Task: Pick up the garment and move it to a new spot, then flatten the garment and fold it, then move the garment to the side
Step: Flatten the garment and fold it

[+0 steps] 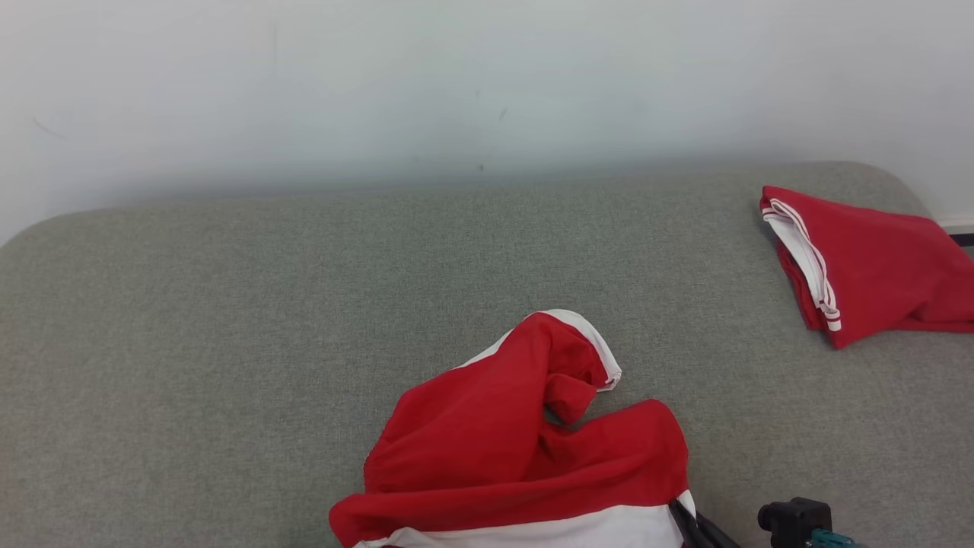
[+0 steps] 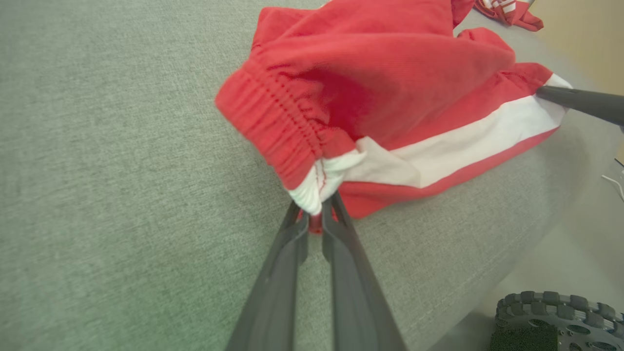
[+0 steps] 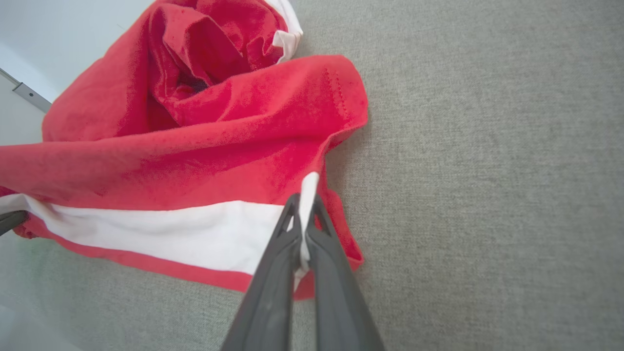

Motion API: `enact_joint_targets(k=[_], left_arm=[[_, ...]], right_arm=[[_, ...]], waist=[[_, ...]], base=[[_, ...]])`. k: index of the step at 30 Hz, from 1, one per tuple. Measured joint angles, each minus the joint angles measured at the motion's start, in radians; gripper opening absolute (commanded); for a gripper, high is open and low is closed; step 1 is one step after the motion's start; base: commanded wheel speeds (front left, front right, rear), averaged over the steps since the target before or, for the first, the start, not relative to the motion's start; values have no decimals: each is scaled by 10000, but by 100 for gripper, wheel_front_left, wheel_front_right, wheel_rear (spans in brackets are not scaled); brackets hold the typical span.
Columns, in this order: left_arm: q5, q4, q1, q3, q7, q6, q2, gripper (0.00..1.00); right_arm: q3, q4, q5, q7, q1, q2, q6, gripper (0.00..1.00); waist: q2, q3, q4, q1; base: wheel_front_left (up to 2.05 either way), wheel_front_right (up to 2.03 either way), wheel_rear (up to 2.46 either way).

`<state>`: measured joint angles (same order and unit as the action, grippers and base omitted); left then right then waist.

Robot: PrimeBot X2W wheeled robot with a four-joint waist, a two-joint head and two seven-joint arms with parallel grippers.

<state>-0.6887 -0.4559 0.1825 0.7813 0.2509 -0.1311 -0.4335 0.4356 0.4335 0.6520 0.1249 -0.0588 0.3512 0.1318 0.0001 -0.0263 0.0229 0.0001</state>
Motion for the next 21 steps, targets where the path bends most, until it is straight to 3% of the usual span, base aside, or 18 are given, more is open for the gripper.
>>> enact_joint_targets(k=[6, 12, 17, 21], left_arm=[[27, 821, -407, -332, 90, 0, -226, 0], [318, 2424, 38, -700, -56, 167, -777, 0], [301, 3200, 2036, -1005, -966, 79, -1183, 0], [-384, 3120, 4485, -1348, -1818, 54, -1187, 0]], right_arm=[[-19, -872, 270, 518, 129, 295, 0, 0], [-301, -2098, 514, 313, -287, 579, 0, 0], [-512, -2683, 819, -263, -1866, 821, 0, 0], [-606, -2662, 1131, -815, -4182, 844, 0, 0]], waist=[[0, 121, -29, -1], [-1, 123, -51, -1], [0, -179, -30, 0], [0, -664, 2, 1]], base=[[0, 0, 0], [0, 0, 0], [0, 0, 0], [0, 0, 0]])
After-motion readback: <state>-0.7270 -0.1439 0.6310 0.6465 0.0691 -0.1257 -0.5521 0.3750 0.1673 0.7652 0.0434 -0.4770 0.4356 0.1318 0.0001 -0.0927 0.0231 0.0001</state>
